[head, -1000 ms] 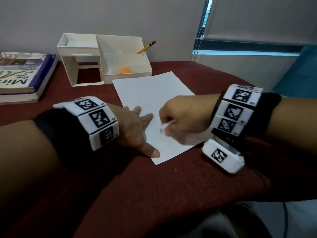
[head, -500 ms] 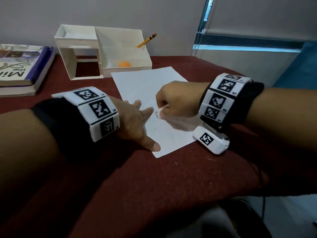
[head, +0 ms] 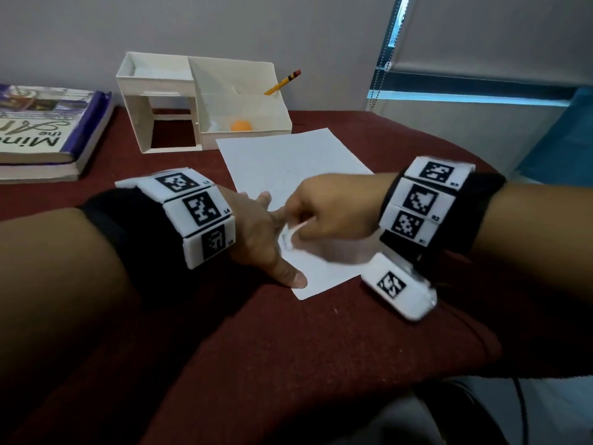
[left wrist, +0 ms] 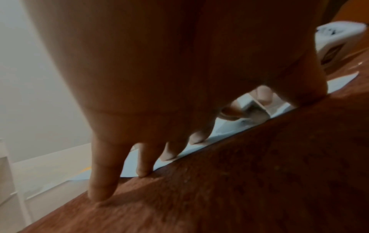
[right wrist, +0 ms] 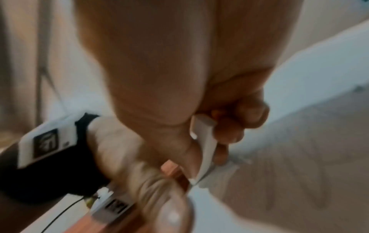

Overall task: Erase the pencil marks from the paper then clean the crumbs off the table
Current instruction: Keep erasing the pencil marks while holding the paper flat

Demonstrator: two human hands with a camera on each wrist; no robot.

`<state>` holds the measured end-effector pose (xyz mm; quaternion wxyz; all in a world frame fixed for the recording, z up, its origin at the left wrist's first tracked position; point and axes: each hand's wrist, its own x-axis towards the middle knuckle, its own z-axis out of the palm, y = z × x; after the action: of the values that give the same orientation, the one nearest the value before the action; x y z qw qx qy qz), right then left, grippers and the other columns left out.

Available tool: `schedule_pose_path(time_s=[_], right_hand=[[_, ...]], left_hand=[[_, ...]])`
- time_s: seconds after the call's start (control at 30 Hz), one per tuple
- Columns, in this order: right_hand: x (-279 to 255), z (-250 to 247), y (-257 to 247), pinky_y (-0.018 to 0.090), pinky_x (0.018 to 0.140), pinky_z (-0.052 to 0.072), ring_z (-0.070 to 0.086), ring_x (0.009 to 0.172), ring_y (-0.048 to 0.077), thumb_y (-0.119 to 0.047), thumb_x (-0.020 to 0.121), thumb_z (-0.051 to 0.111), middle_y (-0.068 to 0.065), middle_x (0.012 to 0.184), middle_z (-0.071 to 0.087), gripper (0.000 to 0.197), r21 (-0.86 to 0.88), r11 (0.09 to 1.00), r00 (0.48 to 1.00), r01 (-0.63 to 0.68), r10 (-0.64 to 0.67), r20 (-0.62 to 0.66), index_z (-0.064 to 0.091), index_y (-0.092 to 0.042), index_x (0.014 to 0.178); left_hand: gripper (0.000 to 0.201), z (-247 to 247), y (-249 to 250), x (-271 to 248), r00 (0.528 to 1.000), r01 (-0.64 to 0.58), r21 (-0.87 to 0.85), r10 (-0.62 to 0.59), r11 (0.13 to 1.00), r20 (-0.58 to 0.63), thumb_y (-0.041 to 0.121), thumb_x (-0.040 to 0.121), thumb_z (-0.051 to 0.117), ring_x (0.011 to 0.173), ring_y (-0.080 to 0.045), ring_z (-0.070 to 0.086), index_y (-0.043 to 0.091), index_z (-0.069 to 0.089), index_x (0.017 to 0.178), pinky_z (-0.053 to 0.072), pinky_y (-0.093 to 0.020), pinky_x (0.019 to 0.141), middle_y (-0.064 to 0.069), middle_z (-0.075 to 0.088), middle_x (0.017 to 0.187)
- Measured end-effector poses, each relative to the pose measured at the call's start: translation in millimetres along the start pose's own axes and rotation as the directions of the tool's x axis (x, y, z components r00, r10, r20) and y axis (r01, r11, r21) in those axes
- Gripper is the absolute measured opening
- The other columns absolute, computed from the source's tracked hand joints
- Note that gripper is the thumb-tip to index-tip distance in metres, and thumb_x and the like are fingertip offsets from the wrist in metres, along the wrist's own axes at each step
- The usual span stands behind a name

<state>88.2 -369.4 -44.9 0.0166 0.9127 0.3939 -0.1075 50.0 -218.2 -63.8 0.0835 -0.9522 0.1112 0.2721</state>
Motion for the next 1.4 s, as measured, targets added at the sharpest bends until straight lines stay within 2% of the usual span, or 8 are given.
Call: schedule_pose_path(time_s=[0.1, 0.23, 0.37, 0.5, 0.67, 0.8, 0.93, 1.4], right_hand=[[-3, -5, 13, 0.032, 0.071, 0.051, 0.063, 0.084, 0.018, -0.043, 0.092, 0.059, -0.006, 0.083, 0.065, 0.024, -0.049, 0.989, 0.989, -0.136, 0.133, -0.068, 0.068, -0.021, 0.089], [-16, 4, 0, 0.027, 0.068, 0.048, 0.062, 0.076, 0.011, -0.039, 0.091, 0.064, -0.004, 0.083, 0.069, 0.021, 0.028, 0.999, 0.997, 0.026, -0.028, 0.077, 0.071, -0.019, 0.095], [-12, -5, 14, 0.026, 0.063, 0.045, 0.061, 0.084, 0.017, -0.042, 0.094, 0.059, -0.006, 0.085, 0.064, 0.024, -0.035, 0.986, 0.985, -0.162, 0.159, -0.063, 0.068, -0.02, 0.094], [-13, 5, -11, 0.029, 0.067, 0.046, 0.059, 0.073, 0.016, -0.036, 0.092, 0.063, -0.002, 0.081, 0.065, 0.023, -0.011, 0.998, 0.995, 0.067, -0.066, 0.071, 0.068, -0.014, 0.099], [-2, -7, 10, 0.031, 0.069, 0.051, 0.063, 0.082, 0.02, -0.037, 0.094, 0.058, 0.001, 0.09, 0.068, 0.025, -0.133, 0.976, 0.983, -0.174, 0.164, -0.087, 0.069, -0.015, 0.092], [-8, 2, -9, 0.031, 0.072, 0.05, 0.059, 0.074, 0.015, -0.031, 0.092, 0.063, -0.001, 0.083, 0.067, 0.021, -0.016, 0.997, 0.996, 0.074, -0.073, 0.057, 0.07, -0.014, 0.102], [-10, -9, 18, 0.034, 0.074, 0.055, 0.064, 0.082, 0.016, -0.043, 0.092, 0.06, -0.006, 0.083, 0.067, 0.024, -0.061, 0.984, 0.985, -0.168, 0.166, -0.035, 0.068, -0.021, 0.087], [-29, -4, 13, 0.028, 0.072, 0.053, 0.065, 0.081, 0.007, -0.046, 0.09, 0.065, -0.009, 0.086, 0.071, 0.022, 0.053, 0.997, 0.99, -0.048, 0.04, 0.134, 0.071, -0.025, 0.09]], left_hand=[[0.126, -4, 6, -4, 0.998, 0.066, 0.031, -0.065, 0.997, -0.018, 0.097, 0.054, 0.042, 0.15, -0.031, -0.005, 0.044, -0.022, 0.149, 0.008, -0.061, 0.117, 0.002, -0.022, 0.161], [0.126, -3, 3, -3, 0.999, 0.054, 0.011, -0.054, 0.998, -0.008, 0.098, 0.052, 0.043, 0.15, -0.032, -0.005, 0.047, -0.02, 0.149, 0.008, -0.061, 0.117, 0.0, -0.022, 0.161], [0.127, -3, 6, -4, 0.998, 0.067, 0.029, -0.067, 0.997, -0.017, 0.098, 0.053, 0.042, 0.151, -0.03, -0.004, 0.044, -0.021, 0.149, 0.008, -0.061, 0.117, 0.002, -0.022, 0.161], [0.126, -2, 1, -1, 1.0, 0.009, -0.028, -0.008, 1.0, 0.015, 0.101, 0.041, 0.043, 0.149, -0.034, -0.01, 0.057, -0.006, 0.147, 0.008, -0.061, 0.117, -0.002, -0.021, 0.162], [0.136, -5, 5, -3, 0.999, 0.049, 0.013, -0.049, 0.999, 0.013, 0.099, 0.038, 0.036, 0.15, -0.033, -0.006, 0.044, -0.022, 0.148, 0.009, -0.061, 0.117, 0.0, -0.024, 0.161], [0.129, -3, 1, -2, 1.0, -0.001, -0.025, 0.002, 1.0, 0.016, 0.103, 0.036, 0.04, 0.149, -0.036, -0.008, 0.057, -0.008, 0.147, 0.009, -0.061, 0.117, -0.002, -0.022, 0.162], [0.134, -5, 4, -3, 0.998, 0.06, 0.004, -0.06, 0.998, 0.013, 0.099, 0.042, 0.04, 0.15, -0.031, -0.005, 0.045, -0.022, 0.148, 0.009, -0.061, 0.117, 0.001, -0.022, 0.161], [0.137, -6, 5, -6, 0.998, 0.055, 0.019, -0.055, 0.998, 0.033, 0.098, 0.037, 0.037, 0.15, -0.03, -0.006, 0.044, -0.023, 0.148, 0.008, -0.06, 0.118, 0.002, -0.023, 0.161]])
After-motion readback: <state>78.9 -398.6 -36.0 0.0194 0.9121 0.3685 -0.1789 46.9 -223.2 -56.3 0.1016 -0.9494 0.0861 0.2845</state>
